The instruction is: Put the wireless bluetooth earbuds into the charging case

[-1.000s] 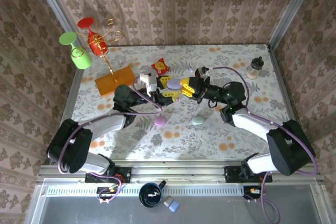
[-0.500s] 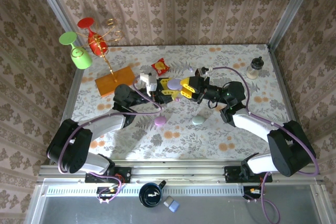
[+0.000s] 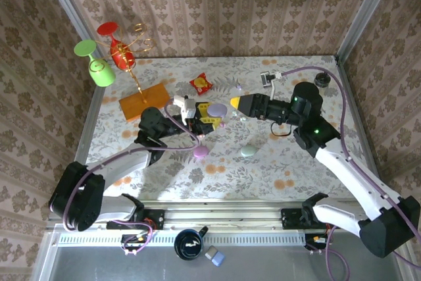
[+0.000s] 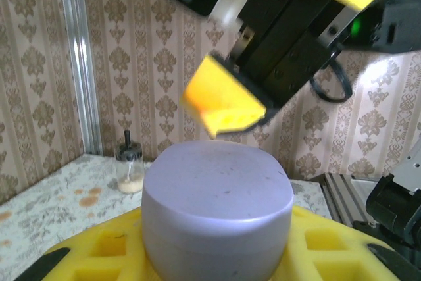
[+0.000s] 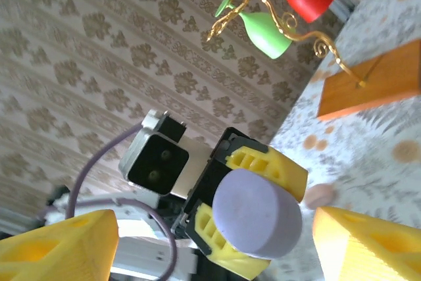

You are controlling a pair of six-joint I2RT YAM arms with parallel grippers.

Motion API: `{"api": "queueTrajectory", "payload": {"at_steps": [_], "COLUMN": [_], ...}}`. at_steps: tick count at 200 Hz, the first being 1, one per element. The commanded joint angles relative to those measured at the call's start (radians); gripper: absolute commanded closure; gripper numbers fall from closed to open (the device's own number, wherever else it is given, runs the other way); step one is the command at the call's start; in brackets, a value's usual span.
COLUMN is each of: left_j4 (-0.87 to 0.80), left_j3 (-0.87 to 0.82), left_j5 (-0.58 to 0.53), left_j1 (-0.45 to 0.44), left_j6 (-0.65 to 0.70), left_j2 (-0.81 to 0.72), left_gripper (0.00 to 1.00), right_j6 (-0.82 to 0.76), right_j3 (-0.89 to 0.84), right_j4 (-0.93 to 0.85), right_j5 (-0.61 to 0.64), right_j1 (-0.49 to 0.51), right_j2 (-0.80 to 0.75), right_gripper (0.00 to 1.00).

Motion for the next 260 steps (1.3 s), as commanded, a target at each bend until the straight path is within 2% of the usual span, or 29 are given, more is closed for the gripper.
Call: {"api": "queueTrajectory", "payload": {"at_steps": [1,26,43,84,114,175,260], "left_j4": [-0.054,-0.062,-0.06,-0.062,-0.049,-0.038,-0.031], "left_j3": [-0.007,-0.003,0.002,0.008,0.017,-0.001,-0.004], "left_j5": [-0.009,-0.007,-0.001,-0.006,-0.001,0.018,0.035], "left_j1": [0.005,0.006,0.006,0.005,0.006,0.006,0.006], "left_j6": [0.022,0.025,0.025,0.03,0.023,0.036,0.034], "left_j2": [-0.039,-0.041,-0.04,-0.039,-0.029,-0.024,-0.026], "left_gripper": [0.69,0.7,0.7,0.7,0.7,0.71,0.71], "right_j6": [-0.424,-0.723,-0.781,-0.792,-0.807,-0.708,-0.634], "right_j3": [0.054,0.125,0.139,0.138,0.133,0.111,0.139], "right_j4": [-0.196,-0.31,-0.307,-0.254,-0.263,-0.174,-0.172], "right_j5": [0.064,0.219,0.282,0.296,0.369,0.462,0.463], "right_j1": [0.047,0.152,0.18,0.185,0.186,0.175,0.156], "right_j2": [-0.001,0.03,0.066,0.123,0.144,0.126,0.168], "right_gripper": [0.17,0.11,0.1,0.09,0.08,0.12,0.13]}}
